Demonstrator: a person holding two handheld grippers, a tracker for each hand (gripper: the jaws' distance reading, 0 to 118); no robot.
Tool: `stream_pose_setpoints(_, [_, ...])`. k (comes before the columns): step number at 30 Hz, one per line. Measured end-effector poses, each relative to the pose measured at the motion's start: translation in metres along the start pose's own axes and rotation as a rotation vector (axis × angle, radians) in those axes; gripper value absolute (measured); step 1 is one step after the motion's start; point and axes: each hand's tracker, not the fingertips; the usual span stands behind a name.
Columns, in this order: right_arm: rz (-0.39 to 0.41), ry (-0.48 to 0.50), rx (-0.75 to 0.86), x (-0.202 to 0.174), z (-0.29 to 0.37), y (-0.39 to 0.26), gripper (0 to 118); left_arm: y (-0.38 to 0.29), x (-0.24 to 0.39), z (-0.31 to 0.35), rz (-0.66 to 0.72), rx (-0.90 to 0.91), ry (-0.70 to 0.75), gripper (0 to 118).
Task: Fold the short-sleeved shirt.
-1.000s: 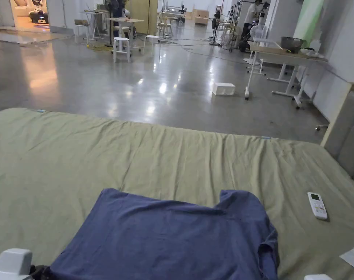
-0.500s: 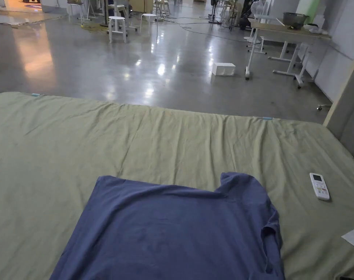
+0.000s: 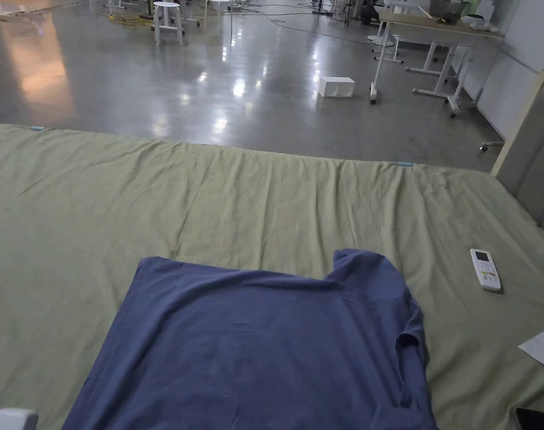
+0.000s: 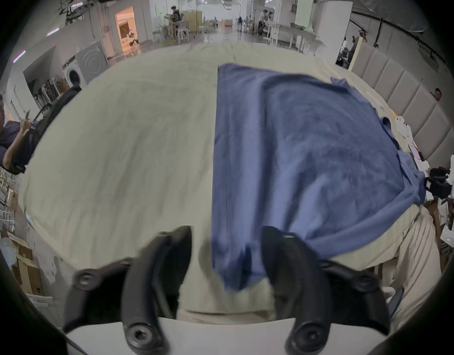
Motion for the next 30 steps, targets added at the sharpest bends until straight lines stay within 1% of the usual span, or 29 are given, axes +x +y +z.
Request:
stream_pose_setpoints(2, [-0.003, -0.012, 0.079, 0.003, 0.011, 0.018, 90, 0.017, 0.004, 0.010, 0.003, 0.086, 0.001, 67])
stream_pose_setpoints(3, [-0.017, -0.004, 0.133, 0.005, 0.014, 0.028, 96, 0.027, 0.007, 0.015, 0.001, 0.131, 0.002, 67])
stream_pose_setpoints(4, [-0.045, 0.007, 0.189, 0.006, 0.015, 0.037, 98, 0.036, 0.010, 0.019, -0.002, 0.173, 0.005, 67])
stream_pose_setpoints(6, [-0.094, 0.000, 0.278, 0.007, 0.018, 0.054, 98, 0.054, 0.017, 0.023, -0.012, 0.263, 0.021, 67])
stream_pose_setpoints(8, [-0.125, -0.022, 0.358, 0.005, 0.019, 0.071, 97, 0.070, 0.028, 0.028, -0.020, 0.337, 0.044, 67])
stream_pose_setpoints(9, [-0.147, -0.024, 0.415, 0.003, 0.021, 0.079, 94, 0.078, 0.034, 0.031, -0.018, 0.377, 0.051, 66])
stream_pose_setpoints(11, [-0.192, -0.037, 0.493, -0.001, 0.025, 0.093, 80, 0.090, 0.048, 0.038, -0.012, 0.459, 0.048, 65])
stream_pose_setpoints(13, [-0.228, -0.050, 0.561, -0.005, 0.027, 0.104, 51, 0.100, 0.061, 0.046, 0.003, 0.532, 0.035, 59])
stream_pose_setpoints(14, [-0.240, -0.065, 0.593, -0.007, 0.029, 0.108, 36, 0.105, 0.068, 0.049, 0.011, 0.569, 0.033, 50])
stream_pose_setpoints(15, [-0.233, -0.077, 0.631, -0.009, 0.031, 0.114, 20, 0.109, 0.073, 0.051, 0.016, 0.592, 0.031, 30])
stream_pose_setpoints(16, [-0.236, -0.084, 0.665, -0.011, 0.031, 0.119, 18, 0.113, 0.080, 0.053, 0.014, 0.620, 0.027, 21])
stream_pose_setpoints(17, [-0.261, -0.091, 0.662, -0.014, 0.030, 0.122, 17, 0.117, 0.086, 0.054, 0.011, 0.637, 0.032, 18])
stream_pose_setpoints(18, [-0.256, -0.106, 0.683, -0.015, 0.031, 0.125, 17, 0.120, 0.090, 0.054, 0.012, 0.645, 0.041, 18])
stream_pose_setpoints(19, [-0.261, -0.101, 0.688, -0.016, 0.031, 0.128, 14, 0.122, 0.095, 0.054, 0.011, 0.647, 0.046, 15])
stream_pose_setpoints(20, [-0.274, -0.095, 0.694, -0.016, 0.031, 0.129, 9, 0.124, 0.097, 0.053, 0.005, 0.648, 0.035, 13])
stream_pose_setpoints(21, [-0.286, -0.100, 0.707, -0.017, 0.031, 0.130, 3, 0.125, 0.100, 0.053, 0.003, 0.651, 0.024, 4])
stream_pose_setpoints(22, [-0.285, -0.107, 0.721, -0.018, 0.032, 0.131, 3, 0.126, 0.100, 0.049, 0.006, 0.649, 0.027, 4])
stream_pose_setpoints(24, [-0.281, -0.119, 0.723, -0.019, 0.033, 0.132, 0, 0.127, 0.101, 0.046, 0.004, 0.641, 0.014, 0])
stream_pose_setpoints(30, [-0.264, -0.115, 0.705, -0.019, 0.030, 0.131, 0, 0.122, 0.089, 0.036, 0.060, 0.588, -0.011, 0])
